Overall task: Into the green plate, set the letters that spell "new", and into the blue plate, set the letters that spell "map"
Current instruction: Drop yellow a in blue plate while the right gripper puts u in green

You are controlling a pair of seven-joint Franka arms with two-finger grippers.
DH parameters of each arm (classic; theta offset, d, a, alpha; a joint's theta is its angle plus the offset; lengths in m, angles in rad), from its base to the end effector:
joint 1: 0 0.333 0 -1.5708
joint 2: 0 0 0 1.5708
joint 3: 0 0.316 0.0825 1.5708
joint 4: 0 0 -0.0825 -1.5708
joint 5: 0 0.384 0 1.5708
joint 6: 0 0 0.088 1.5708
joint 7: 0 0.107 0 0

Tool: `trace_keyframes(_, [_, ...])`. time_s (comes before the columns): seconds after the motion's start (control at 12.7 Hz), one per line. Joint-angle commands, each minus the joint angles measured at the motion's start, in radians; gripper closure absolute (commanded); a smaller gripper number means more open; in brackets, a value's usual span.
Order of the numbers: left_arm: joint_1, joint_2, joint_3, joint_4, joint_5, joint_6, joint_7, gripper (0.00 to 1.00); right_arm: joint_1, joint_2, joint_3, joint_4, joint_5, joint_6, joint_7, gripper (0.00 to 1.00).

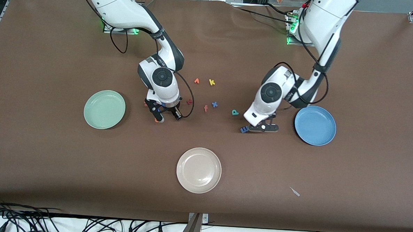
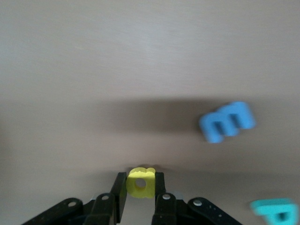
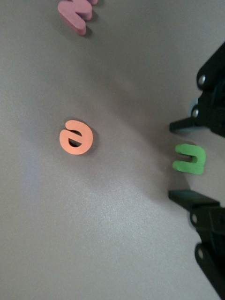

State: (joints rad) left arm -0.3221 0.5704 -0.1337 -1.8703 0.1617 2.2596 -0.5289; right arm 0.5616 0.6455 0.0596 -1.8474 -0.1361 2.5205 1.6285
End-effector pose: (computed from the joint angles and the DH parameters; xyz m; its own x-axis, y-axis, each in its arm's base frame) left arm 0.5589 -0.2658 0.1958 0.9909 -0.0180 -0.1333 -0.0337 -0.9927 -0.1161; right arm 0.5248 0.3746 0.1757 0.6124 -0.7893 0.0448 -0.7889 -0.6138 -0.0305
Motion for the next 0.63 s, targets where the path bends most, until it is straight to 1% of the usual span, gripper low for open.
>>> trace_keyframes(0.0, [0.11, -0.044, -0.011, 0.042, 0.025, -0.162, 0.22, 1.0, 0.009, 0.0, -0.007, 0.02, -0.003, -0.008, 0.001, 0.92])
trace_keyframes(0.08, [0.151, -0.05, -0.009, 0.04, 0.027, -0.178, 0.319, 1.0, 0.009, -0.006, -0.007, 0.022, -0.003, -0.025, -0.018, 0.98])
trace_keyframes(0.24, [0.254, -0.05, -0.007, 0.039, 0.038, -0.198, 0.514, 1.0, 0.003, -0.042, -0.014, 0.03, 0.0, -0.104, -0.1, 0.98])
trace_keyframes(0.32, [0.299, -0.05, -0.007, 0.036, 0.039, -0.198, 0.594, 0.99, -0.012, -0.079, -0.017, 0.03, 0.003, -0.155, -0.151, 0.98])
trace_keyframes(0.47, [0.363, -0.049, -0.007, 0.028, 0.039, -0.193, 0.726, 0.99, -0.067, -0.137, -0.017, 0.028, 0.003, -0.247, -0.282, 0.98])
trace_keyframes(0.55, [0.383, -0.044, -0.007, 0.026, 0.041, -0.187, 0.76, 0.94, -0.092, -0.161, -0.018, 0.027, 0.012, -0.29, -0.355, 0.98])
